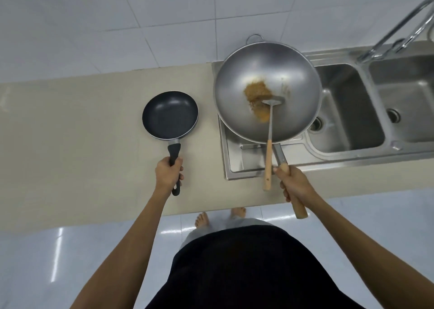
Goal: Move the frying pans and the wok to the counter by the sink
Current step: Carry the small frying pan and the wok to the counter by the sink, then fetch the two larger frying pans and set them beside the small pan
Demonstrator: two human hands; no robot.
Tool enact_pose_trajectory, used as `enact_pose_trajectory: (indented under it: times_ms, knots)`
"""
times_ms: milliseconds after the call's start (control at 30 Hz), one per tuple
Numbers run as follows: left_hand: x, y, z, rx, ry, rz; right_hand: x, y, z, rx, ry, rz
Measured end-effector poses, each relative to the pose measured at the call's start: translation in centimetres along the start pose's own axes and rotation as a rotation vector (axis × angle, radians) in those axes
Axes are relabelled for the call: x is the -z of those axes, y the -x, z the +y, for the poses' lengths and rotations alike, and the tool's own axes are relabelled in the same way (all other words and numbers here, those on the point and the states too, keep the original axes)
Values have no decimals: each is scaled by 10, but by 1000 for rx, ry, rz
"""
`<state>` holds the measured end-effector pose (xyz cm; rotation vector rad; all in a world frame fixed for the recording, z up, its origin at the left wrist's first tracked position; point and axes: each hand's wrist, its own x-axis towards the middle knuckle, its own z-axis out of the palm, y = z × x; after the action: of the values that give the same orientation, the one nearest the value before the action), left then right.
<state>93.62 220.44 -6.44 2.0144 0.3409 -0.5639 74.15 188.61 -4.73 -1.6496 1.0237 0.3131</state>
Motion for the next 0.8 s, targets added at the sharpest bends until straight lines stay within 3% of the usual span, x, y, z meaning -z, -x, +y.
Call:
enact_pose_trajectory:
  times_ms: [133, 467, 633, 800]
  knots:
    - [21, -14, -12, 4, -98, -66, -46, 7, 6, 35, 188, 207]
    - [17, -5, -14, -50, -189, -67, -62, -1, 7, -28, 494, 320]
    - [20, 5, -7, -371, -423, 45, -59, 10, 10, 18, 495, 348]
    - [17, 10, 17, -714, -567, -139, -37, 31, 13, 156, 446, 333]
